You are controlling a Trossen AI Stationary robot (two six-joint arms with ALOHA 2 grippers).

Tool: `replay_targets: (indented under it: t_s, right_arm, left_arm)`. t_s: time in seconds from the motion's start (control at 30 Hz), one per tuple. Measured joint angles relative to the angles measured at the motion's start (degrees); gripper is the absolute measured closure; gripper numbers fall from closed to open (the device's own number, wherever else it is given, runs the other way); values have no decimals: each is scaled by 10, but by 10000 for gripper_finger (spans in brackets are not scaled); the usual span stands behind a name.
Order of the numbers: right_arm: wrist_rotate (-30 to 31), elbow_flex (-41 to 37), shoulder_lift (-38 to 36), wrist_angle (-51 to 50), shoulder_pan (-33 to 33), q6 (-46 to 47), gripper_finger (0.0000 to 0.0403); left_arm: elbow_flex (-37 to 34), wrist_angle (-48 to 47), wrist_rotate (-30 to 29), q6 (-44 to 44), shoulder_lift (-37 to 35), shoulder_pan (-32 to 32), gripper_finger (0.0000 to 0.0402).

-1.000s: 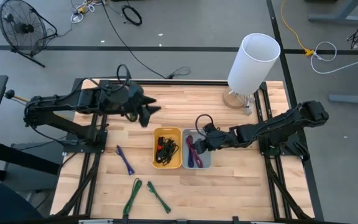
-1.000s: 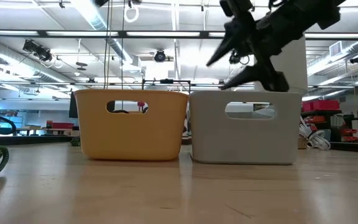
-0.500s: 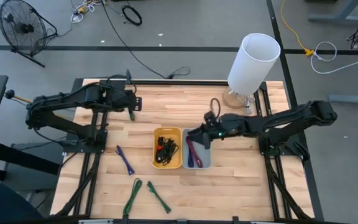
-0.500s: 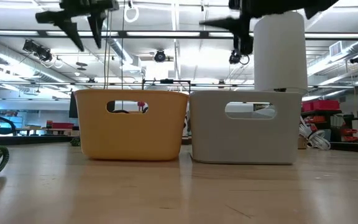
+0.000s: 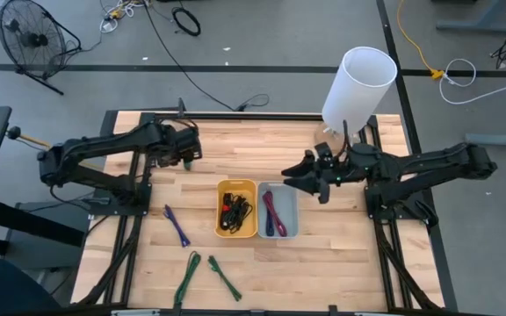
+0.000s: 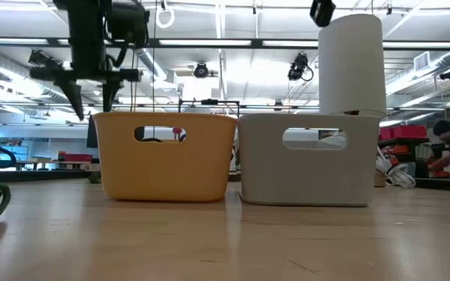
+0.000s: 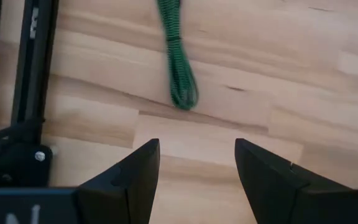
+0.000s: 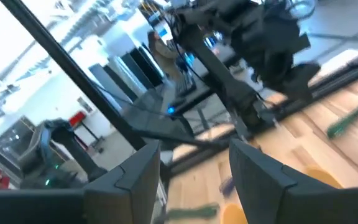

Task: Pick & Place USB Port
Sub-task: Put the black green charger cable into the gray bin

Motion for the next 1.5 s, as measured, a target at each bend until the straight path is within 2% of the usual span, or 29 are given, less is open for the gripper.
replay_targets:
  t_s: [0.23,0.6,1.0,1.33,1.5]
  right_arm:
    - [-34,0,-3,-43,1,-11,211]
    - [-45,-1,-2,-76,1,-11,211]
    - [-43,-1,-2,-77,1,3,211]
    - [-43,0,-2,-75,1,14,211]
    - [-43,0,-2,-75,1,20,211]
  left_arm:
    - [-62,122,37,32,11,89,189]
    - [-72,150,44,100,71,191,189]
    - [-72,194,58,166,180,230,189]
    - [-72,242,64,183,233,235,189]
    - [-70,251,64,187,253,235,210]
